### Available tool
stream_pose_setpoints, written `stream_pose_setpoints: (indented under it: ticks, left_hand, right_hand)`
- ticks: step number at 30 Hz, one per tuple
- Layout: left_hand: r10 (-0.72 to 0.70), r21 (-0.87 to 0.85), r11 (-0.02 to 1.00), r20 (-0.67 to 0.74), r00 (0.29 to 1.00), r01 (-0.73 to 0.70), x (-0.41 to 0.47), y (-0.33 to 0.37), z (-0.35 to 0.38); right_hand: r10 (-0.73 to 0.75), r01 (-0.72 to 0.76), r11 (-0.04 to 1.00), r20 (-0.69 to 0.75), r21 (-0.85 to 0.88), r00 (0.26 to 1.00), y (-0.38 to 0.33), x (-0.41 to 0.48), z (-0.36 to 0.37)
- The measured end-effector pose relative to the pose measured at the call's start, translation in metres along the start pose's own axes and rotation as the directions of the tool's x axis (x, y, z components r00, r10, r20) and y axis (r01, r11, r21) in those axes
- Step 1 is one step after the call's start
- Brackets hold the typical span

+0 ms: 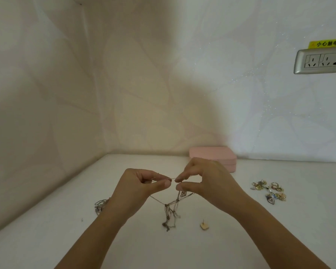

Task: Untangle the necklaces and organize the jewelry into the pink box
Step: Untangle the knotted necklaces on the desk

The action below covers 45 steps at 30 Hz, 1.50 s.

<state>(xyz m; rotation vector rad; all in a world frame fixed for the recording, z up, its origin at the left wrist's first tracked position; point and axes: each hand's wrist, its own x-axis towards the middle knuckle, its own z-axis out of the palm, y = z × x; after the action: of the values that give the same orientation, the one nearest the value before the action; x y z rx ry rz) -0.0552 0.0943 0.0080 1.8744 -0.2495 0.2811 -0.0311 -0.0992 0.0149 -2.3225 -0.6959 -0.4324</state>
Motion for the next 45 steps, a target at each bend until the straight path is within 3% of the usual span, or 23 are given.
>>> stream_pose_setpoints:
  ticks: [5,8,10,12,14,15,17,21,24,27,32,38,41,45]
  left_hand:
    - [-0.052,-0.088,0.995,-0.047,0.998,0.048,-0.001,0.008,-0.003]
    - [-0.05,-0.132,0.991,-0.113,0.992,0.035,-0.001,0.006,-0.006]
    - [-0.066,-0.15,0.988,-0.121,0.99,0.048,-0.001,0.003,-0.005]
    - [-0.095,-0.188,0.979,-0.095,0.991,0.076,0.0,0.0,-0.003]
    - [-0.14,-0.243,0.962,-0.046,0.989,0.125,0.002,-0.003,-0.002]
    - [-0.161,-0.267,0.952,-0.016,0.987,0.151,0.003,-0.004,-0.002]
    - [-0.197,-0.283,0.938,0.039,0.98,0.2,0.002,-0.005,0.0]
    - [-0.294,-0.272,0.913,0.078,0.952,0.304,0.005,-0.01,0.0]
    - [-0.376,-0.321,0.867,0.079,0.923,0.38,0.007,-0.016,-0.003]
    - [-0.401,-0.311,0.857,0.096,0.911,0.41,0.009,-0.022,-0.002]
    - [-0.46,-0.175,0.868,0.063,0.886,0.464,0.008,-0.029,0.001]
    - [-0.404,0.274,0.869,-0.091,0.91,0.413,0.015,-0.039,-0.005]
    - [-0.401,0.574,0.73,-0.079,0.913,0.371,0.018,-0.045,-0.004]
    - [-0.344,0.748,0.598,-0.086,0.935,0.288,0.015,-0.052,0.005]
  right_hand:
    - [0.081,-0.08,0.98,0.004,0.183,0.997,0.004,0.002,-0.011]
    - [0.198,-0.189,0.972,-0.05,0.139,0.979,0.012,0.004,-0.013]
    - [0.321,-0.303,0.917,-0.031,0.26,0.947,0.013,0.006,-0.013]
    - [0.41,-0.366,0.694,0.078,0.621,0.909,0.01,0.007,-0.013]
    - [0.404,-0.342,0.288,0.21,0.895,0.89,0.009,0.008,-0.016]
    - [0.378,-0.345,0.135,0.273,0.929,0.884,0.009,0.008,-0.018]
    - [0.324,-0.418,0.036,0.385,0.908,0.864,0.011,0.009,-0.018]
    - [0.372,-0.54,0.13,0.464,0.831,0.804,0.027,0.011,-0.017]
    - [0.328,-0.575,0.053,0.529,0.817,0.783,0.034,0.009,-0.023]
    - [0.194,-0.547,0.031,0.532,0.837,0.824,0.037,0.007,-0.026]
    - [0.142,-0.524,0.25,0.504,0.814,0.852,0.039,0.008,-0.019]
    - [0.168,-0.49,0.267,0.46,0.83,0.872,0.039,0.009,-0.011]
    - [0.136,-0.507,0.324,0.491,0.799,0.861,0.037,0.009,-0.01]
    - [0.067,-0.527,0.38,0.546,0.76,0.835,0.037,0.008,-0.008]
